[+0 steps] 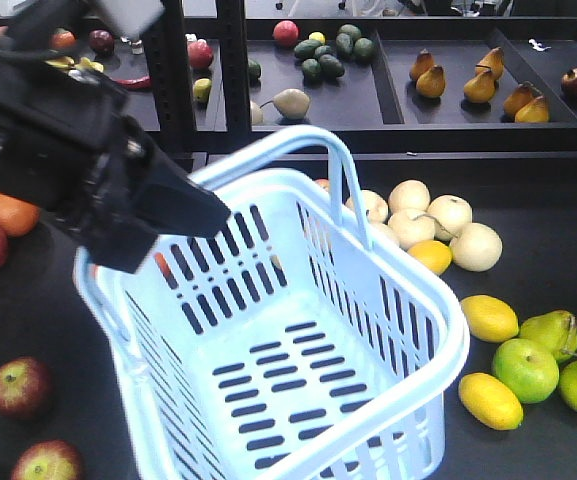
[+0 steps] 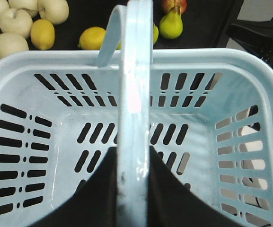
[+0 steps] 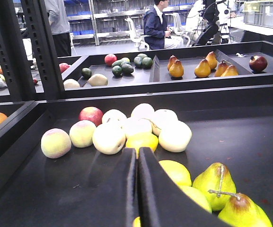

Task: Pick three apples into basket with both arms
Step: 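Lift the light-blue basket by its handle with the left gripper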

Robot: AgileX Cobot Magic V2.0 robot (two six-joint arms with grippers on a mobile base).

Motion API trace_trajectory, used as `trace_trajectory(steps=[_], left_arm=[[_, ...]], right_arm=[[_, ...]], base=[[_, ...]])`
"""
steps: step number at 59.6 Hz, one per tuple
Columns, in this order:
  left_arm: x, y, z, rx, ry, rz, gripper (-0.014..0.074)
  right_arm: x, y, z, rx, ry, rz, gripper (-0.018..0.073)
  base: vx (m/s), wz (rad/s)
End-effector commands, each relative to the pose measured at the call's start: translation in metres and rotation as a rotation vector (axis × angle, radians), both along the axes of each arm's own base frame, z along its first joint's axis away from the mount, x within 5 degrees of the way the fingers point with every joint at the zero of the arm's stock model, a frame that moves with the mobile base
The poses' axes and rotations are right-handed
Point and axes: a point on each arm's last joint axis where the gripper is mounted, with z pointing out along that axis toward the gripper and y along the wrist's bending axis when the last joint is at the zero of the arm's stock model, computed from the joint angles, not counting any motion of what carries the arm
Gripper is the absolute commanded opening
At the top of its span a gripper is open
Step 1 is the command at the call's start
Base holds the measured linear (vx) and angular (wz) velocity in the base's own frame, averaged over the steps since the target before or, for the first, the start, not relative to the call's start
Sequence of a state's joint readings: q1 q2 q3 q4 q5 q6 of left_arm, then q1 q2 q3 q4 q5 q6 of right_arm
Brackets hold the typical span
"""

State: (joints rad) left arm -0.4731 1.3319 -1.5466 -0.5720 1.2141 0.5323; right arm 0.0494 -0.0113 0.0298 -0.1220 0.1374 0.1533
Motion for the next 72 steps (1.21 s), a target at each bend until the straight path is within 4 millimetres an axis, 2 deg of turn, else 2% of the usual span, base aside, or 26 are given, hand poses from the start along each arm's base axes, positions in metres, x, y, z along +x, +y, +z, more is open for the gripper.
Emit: trace_trajectory(steps=[1, 8, 14, 18, 29, 34, 40, 53, 72], left_arm=[[-0.025, 0.01, 0.031, -0.106, -0.08, 0.032, -0.0007], [-0.04, 0.021, 0.037, -0.087, -0.097, 0.047, -0.0007], [-0.047, 0.028, 0.03, -0.066, -0.117, 0.072, -0.0007], [-0.049, 0.031, 0.022, -0.054, -0.121, 0.091, -0.0007], [-0.056, 0.037, -0.02, -0.044, -0.074, 0.139, -0.0007], [-0.061, 0.04, -0.029, -0.06, -0.08, 0.16, -0.0007], [-0.069, 0.045, -0.034, -0.084, -0.11, 0.183, -0.0007], [-0.08, 0.053, -0.029, -0.119, -0.166, 0.201, -0.0007], [-0.08, 0.053, -0.029, -0.122, -0.166, 0.202, -0.0006]], right_arm=[[0.0, 0.0, 0.003, -0.016, -0.074, 0.002, -0.0005], [0.0, 0.0, 0.003, -0.016, -0.074, 0.002, -0.0005], [0.0, 0.0, 0.003, -0.016, -0.074, 0.002, -0.0005], [0.0, 0.0, 0.003, -0.016, -0.074, 0.002, -0.0005], [0.0, 0.0, 0.003, -0.016, -0.074, 0.002, -0.0005], [0.0, 0.0, 0.003, -0.016, -0.074, 0.002, -0.0005], [0.0, 0.0, 0.003, -0.016, -0.074, 0.002, -0.0005], [0.0, 0.0, 0.003, -0.016, -0.074, 0.002, -0.0005], [0.0, 0.0, 0.003, -0.016, -0.074, 0.002, -0.0005]], base=[[0.0, 0.0], [0.0, 0.0], [0.0, 0.0], [0.0, 0.0], [0.0, 0.0], [0.0, 0.0], [0.0, 0.0], [0.0, 0.0], [0.0, 0.0]])
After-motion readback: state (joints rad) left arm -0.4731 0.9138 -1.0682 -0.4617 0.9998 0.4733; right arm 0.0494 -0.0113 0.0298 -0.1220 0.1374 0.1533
